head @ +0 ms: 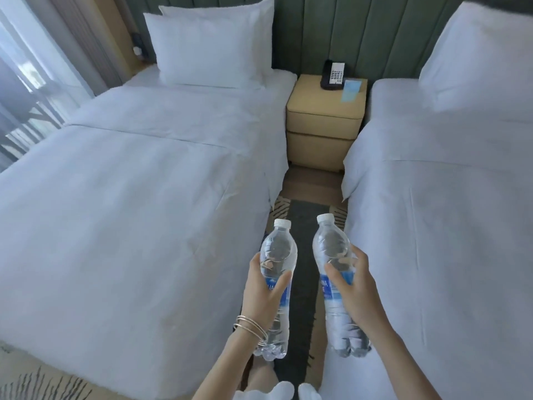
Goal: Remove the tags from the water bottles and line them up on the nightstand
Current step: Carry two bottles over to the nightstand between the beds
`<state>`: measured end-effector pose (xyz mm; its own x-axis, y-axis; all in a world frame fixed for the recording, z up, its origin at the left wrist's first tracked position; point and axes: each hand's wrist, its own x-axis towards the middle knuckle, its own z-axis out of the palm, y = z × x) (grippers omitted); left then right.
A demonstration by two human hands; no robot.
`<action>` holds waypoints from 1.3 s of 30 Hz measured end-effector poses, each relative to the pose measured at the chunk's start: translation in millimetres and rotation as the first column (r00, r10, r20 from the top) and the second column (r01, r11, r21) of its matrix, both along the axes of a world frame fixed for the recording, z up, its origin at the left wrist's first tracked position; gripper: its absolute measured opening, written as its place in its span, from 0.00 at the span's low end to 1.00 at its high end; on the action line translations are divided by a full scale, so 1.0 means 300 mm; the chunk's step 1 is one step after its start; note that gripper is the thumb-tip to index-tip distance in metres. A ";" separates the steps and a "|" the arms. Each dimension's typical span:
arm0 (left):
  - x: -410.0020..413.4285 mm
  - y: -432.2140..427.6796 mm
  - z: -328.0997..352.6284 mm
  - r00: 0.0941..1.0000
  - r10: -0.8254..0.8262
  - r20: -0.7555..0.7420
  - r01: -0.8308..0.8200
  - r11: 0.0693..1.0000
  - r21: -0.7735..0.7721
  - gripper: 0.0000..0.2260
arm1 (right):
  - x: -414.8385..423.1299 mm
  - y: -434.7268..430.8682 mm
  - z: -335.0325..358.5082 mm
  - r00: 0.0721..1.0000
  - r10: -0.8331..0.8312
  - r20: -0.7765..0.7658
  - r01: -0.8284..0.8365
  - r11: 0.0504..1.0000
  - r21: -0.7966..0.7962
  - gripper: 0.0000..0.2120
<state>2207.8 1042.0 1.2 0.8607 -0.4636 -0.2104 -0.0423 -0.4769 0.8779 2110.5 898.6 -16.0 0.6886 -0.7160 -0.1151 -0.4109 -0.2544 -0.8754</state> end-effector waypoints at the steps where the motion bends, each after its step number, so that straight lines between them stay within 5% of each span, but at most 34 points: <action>1: 0.067 -0.029 0.006 1.000 -0.020 0.005 0.020 1.000 0.004 0.27 | 0.061 -0.027 0.005 1.000 -0.017 0.004 0.017 1.000 -0.010 0.36; 15: 0.806 -0.395 0.052 0.988 -0.153 -0.002 0.153 0.988 -0.022 0.27 | 0.715 -0.311 0.043 0.982 -0.187 -0.001 0.186 0.982 -0.042 0.35; 23: 1.061 -0.659 -0.027 0.987 -0.155 -0.040 0.155 0.988 0.000 0.28 | 0.990 -0.569 -0.006 0.989 -0.151 0.001 0.151 0.986 0.077 0.28; 39: 1.632 -1.373 0.004 0.997 -0.074 -0.025 0.072 0.994 -0.081 0.27 | 1.582 -1.311 0.048 0.996 -0.065 0.063 0.062 0.997 0.041 0.28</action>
